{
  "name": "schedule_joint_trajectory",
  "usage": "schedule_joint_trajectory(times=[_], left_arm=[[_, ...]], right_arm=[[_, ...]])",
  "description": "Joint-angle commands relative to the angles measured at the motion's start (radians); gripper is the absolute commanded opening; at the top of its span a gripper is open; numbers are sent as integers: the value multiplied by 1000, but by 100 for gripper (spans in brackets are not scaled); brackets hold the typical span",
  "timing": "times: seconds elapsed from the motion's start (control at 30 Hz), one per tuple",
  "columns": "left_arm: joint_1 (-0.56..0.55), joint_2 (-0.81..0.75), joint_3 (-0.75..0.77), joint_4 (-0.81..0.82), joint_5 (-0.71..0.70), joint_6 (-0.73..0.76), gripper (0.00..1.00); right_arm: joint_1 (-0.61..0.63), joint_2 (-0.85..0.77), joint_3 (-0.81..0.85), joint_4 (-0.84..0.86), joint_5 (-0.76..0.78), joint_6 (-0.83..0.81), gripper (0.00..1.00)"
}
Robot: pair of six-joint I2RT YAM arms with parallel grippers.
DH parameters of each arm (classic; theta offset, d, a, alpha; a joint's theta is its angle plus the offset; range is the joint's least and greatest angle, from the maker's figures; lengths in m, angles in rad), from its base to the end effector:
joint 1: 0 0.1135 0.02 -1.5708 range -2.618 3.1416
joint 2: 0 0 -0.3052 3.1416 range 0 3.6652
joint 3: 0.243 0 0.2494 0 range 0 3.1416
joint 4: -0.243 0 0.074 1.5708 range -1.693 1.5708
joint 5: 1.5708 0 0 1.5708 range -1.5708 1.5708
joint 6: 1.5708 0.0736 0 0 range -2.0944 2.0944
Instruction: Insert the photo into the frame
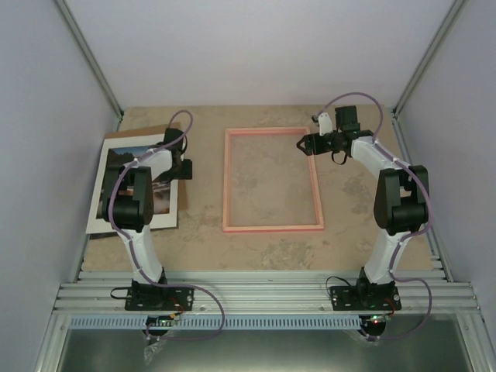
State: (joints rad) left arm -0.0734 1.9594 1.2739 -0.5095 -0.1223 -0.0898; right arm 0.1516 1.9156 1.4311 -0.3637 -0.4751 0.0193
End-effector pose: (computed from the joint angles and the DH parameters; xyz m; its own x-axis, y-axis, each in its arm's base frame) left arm 0.4145 -0.0215 0.1524 -0.9265 -0.0211 -0.3757 -0.0552 0.9953 0.0801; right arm 0.4472 0.1024 0.2365 -0.7497 -0.0972 -0.6546 -0.4189 0.8354 0.3558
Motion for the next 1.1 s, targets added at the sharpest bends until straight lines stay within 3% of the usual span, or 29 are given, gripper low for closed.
schedule_joint_trajectory(times=[0.0, 0.23, 0.43, 1.07], left_arm=[[-37, -18, -49, -3, -10, 12, 61], [-49, -36, -57, 9, -50, 24, 49], [-48, -51, -48, 4, 2, 22, 36], [-49, -168, -6, -37, 114, 10, 23]], right_arm=[[-6, 1, 21, -9, -9, 21, 73], [-6, 4, 22, -14, -13, 26, 73], [-6, 3, 24, -20, -13, 27, 73], [2, -8, 51, -35, -108, 4, 72]])
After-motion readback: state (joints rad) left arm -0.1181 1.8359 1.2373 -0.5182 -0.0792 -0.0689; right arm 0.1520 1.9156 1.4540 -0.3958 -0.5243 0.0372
